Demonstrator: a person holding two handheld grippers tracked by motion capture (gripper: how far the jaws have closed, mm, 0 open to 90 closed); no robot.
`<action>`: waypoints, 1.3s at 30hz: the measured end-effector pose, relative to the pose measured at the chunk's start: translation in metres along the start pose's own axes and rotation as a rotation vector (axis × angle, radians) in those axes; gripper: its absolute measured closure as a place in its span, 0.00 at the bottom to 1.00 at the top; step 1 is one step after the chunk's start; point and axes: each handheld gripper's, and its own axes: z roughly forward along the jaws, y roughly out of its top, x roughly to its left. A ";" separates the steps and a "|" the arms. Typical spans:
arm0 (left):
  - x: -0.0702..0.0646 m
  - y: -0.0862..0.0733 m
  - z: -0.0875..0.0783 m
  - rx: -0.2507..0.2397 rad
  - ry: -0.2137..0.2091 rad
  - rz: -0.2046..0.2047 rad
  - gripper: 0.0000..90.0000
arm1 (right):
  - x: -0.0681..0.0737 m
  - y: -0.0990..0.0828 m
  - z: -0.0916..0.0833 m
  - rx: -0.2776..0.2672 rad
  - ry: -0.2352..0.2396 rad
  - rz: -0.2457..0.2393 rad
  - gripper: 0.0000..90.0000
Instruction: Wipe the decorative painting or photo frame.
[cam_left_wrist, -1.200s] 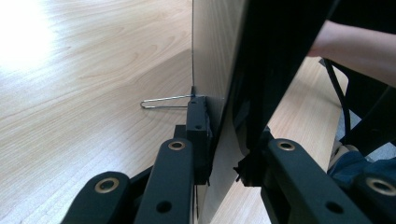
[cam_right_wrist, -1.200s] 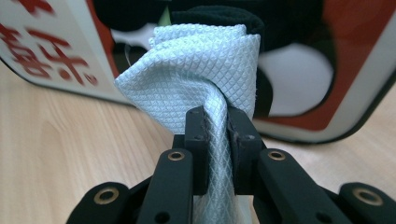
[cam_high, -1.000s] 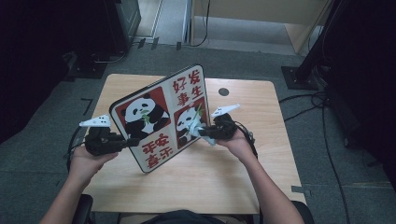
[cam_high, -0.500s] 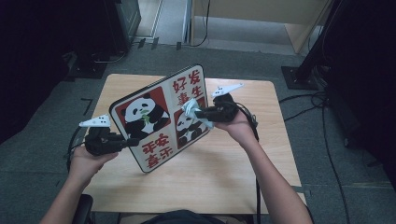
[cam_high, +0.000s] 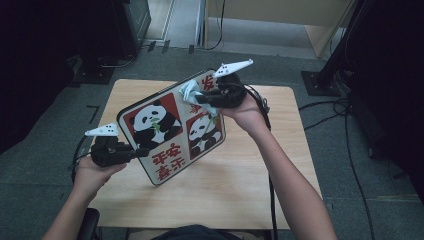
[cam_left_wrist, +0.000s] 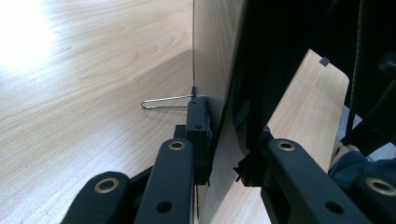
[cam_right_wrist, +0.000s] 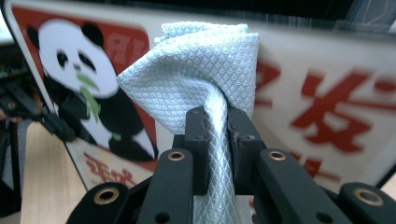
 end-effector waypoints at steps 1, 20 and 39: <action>0.000 0.000 0.000 0.001 -0.001 0.001 0.87 | 0.001 0.004 0.000 -0.005 -0.002 -0.003 0.90; 0.001 0.000 0.000 0.007 -0.008 0.001 0.87 | 0.004 0.001 0.013 0.007 0.004 -0.010 0.90; 0.001 0.000 0.000 0.004 -0.009 0.009 0.86 | 0.003 -0.029 0.027 0.022 0.043 0.007 0.90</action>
